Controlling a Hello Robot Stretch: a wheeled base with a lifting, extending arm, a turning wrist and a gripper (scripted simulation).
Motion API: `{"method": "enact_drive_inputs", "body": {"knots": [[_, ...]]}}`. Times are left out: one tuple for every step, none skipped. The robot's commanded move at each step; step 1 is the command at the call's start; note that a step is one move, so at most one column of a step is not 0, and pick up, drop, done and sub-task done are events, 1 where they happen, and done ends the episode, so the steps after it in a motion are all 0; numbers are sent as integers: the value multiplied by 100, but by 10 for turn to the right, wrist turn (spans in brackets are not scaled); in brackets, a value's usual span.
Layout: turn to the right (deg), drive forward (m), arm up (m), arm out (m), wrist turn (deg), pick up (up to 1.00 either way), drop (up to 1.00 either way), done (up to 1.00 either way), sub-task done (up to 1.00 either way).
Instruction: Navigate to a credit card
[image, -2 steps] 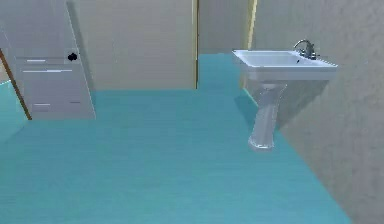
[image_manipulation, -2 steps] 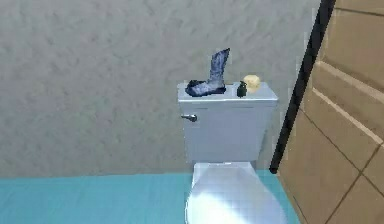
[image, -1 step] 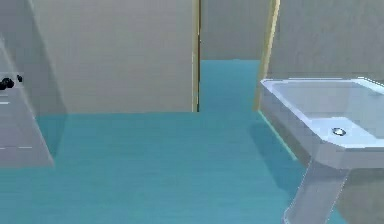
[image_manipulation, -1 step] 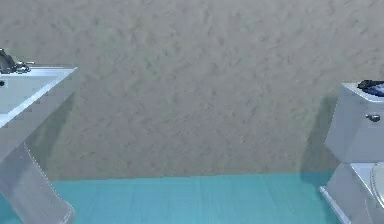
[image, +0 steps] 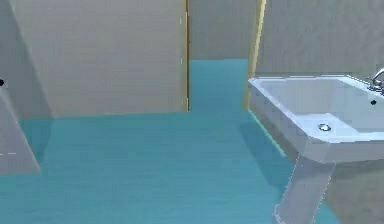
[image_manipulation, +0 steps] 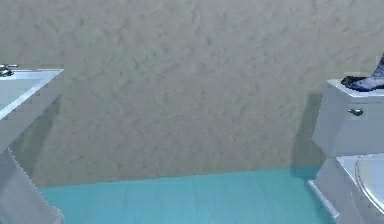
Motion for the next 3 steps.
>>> {"method": "enact_drive_inputs", "body": {"knots": [[0, 100, 0, 0, 0, 0, 0, 0, 0], [90, 0, 0, 0, 0, 0, 0, 0, 0], [0, 20, 0, 0, 0, 0, 0, 0, 0]]}}
